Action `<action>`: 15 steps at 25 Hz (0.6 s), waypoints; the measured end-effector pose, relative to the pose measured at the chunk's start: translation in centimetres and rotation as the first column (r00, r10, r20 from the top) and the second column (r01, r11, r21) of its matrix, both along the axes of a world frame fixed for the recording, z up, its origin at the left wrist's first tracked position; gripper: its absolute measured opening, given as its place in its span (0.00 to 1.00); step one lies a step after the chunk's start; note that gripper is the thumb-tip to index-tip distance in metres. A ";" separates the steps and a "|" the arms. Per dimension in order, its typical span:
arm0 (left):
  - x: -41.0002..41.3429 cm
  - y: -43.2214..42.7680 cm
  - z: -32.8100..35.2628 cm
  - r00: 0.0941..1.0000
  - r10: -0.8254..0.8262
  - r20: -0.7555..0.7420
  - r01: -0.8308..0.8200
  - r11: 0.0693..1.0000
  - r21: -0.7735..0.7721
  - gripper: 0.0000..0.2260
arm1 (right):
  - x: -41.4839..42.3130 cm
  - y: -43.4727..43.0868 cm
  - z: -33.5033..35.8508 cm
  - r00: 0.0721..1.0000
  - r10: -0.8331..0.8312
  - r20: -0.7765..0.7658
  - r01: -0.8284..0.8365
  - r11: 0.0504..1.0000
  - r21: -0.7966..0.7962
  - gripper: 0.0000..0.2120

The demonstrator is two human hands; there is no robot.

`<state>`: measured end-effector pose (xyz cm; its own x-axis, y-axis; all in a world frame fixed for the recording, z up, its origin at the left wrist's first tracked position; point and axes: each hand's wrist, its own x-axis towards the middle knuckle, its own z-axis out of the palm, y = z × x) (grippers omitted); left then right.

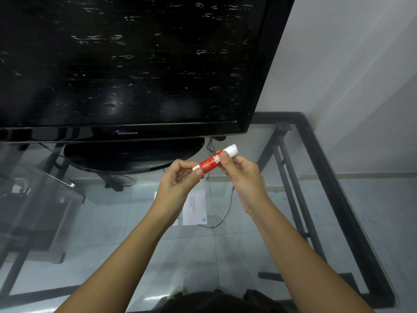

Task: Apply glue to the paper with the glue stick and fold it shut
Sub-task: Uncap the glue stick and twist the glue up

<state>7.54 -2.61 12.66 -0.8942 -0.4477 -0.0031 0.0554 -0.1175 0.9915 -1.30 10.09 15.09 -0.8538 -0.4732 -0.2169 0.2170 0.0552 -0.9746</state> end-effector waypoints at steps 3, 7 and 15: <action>0.5 -0.6 -0.5 0.976 0.079 -0.204 -0.196 0.731 -0.654 0.09 | 0.4 -0.1 -0.2 1.000 0.009 0.000 -0.009 1.000 0.008 0.15; 0.9 -0.4 -1.3 0.972 0.115 -0.206 -0.222 0.741 -0.634 0.19 | 1.0 -0.1 -0.5 0.999 0.035 0.000 -0.035 0.999 -0.034 0.16; 1.2 -0.9 -2.0 0.991 0.072 0.109 -0.091 0.980 0.176 0.14 | 0.2 -1.5 -2.9 0.982 0.184 -0.052 -0.182 0.982 0.045 0.15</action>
<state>8.74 -3.56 10.66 -0.8457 -0.5028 -0.1790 -0.0272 -0.2944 0.9553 -1.07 8.59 12.18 -0.7649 -0.6144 -0.1934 0.1450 0.1283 -0.9811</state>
